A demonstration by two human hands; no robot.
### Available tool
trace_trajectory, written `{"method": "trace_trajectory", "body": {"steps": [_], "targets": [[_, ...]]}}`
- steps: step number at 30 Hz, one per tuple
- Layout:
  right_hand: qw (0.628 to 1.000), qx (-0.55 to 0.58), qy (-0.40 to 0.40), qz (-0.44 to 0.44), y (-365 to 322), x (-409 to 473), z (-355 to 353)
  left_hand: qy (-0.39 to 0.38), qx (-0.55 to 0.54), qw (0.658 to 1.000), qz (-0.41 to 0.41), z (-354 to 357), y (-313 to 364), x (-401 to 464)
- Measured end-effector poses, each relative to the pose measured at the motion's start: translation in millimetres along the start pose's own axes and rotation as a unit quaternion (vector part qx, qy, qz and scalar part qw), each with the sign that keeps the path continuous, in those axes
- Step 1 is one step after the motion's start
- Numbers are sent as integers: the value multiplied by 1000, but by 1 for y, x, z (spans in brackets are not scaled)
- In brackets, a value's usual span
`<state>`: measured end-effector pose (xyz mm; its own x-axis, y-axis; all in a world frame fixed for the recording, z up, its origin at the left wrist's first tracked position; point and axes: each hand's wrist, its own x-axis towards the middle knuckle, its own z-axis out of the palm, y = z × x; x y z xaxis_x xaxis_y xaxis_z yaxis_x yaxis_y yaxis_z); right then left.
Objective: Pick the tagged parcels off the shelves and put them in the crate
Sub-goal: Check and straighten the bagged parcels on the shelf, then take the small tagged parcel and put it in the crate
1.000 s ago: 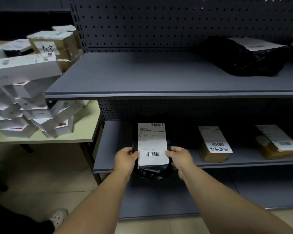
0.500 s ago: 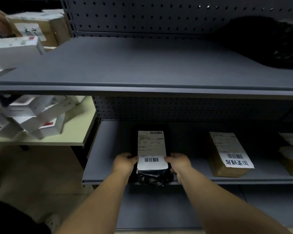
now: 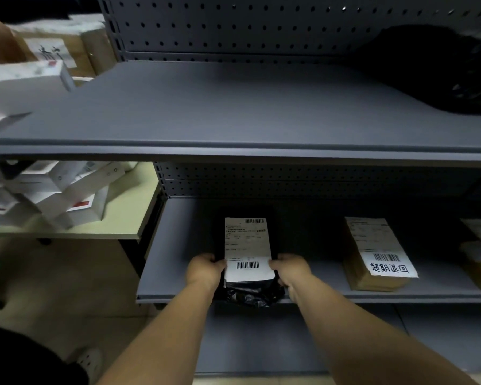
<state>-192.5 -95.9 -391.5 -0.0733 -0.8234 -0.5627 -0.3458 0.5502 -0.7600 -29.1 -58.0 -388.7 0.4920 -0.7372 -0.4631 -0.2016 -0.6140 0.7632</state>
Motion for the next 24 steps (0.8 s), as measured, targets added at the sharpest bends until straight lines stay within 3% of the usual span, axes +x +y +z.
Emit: {"method": "trace_trajectory", "body": {"steps": [5, 11, 13, 18, 24], "targets": [[999, -45, 4, -9, -5, -8, -8, 16, 51, 998, 12, -10, 1, -3], [958, -252, 91, -105, -12, -37, -35, 64, 201, 969, 132, -19, 14, -30], [928, -310, 125, -163, -12, -53, -40, 91, 261, 942, 191, -20, 19, -45], [873, -381, 187, -241, -8, -94, -58, 127, 427, 831, 334, -17, 36, -88], [856, -394, 231, -244, 9, -126, -94, 108, 461, 788, 394, 5, 43, -129]]}}
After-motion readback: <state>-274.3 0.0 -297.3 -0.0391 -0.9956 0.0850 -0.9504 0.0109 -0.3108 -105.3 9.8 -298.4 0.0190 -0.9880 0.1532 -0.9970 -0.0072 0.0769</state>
